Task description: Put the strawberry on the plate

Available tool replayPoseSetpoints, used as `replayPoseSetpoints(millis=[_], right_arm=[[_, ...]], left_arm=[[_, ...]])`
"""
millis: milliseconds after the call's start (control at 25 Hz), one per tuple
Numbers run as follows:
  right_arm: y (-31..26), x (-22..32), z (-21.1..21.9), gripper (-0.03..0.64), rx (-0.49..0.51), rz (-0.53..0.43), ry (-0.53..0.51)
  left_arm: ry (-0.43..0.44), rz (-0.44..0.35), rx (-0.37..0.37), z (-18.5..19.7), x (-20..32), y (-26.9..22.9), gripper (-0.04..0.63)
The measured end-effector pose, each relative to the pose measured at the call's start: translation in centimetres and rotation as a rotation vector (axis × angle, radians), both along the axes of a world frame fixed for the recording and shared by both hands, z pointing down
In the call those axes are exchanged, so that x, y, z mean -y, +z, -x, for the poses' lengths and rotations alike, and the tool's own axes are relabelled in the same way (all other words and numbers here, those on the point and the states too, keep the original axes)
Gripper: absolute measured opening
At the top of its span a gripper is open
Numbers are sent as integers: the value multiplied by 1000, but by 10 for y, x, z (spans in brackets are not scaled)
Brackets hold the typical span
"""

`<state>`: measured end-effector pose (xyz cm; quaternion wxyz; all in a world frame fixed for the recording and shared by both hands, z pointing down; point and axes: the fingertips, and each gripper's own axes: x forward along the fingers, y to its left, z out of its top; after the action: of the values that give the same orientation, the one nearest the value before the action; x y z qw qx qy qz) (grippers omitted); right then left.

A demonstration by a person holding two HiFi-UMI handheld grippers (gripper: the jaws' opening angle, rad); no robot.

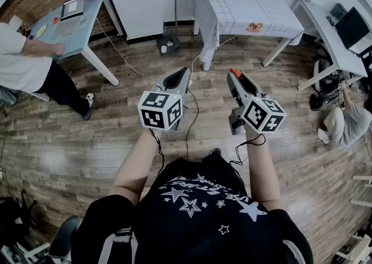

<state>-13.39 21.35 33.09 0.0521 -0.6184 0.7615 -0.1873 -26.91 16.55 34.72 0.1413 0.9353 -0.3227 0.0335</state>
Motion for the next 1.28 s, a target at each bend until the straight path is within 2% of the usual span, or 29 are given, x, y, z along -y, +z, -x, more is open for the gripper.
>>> replayPoseSetpoints(millis=[760, 960, 1280], right_arm=[[13, -2, -11, 149, 12, 31, 5], [18, -4, -17, 149, 53, 38, 25], [29, 4, -24, 149, 29, 57, 8]], left_arm=[[23, 0, 15, -20, 3, 6, 8], [31, 15, 19, -22, 2, 14, 8], [48, 39, 28, -33, 14, 27, 8]])
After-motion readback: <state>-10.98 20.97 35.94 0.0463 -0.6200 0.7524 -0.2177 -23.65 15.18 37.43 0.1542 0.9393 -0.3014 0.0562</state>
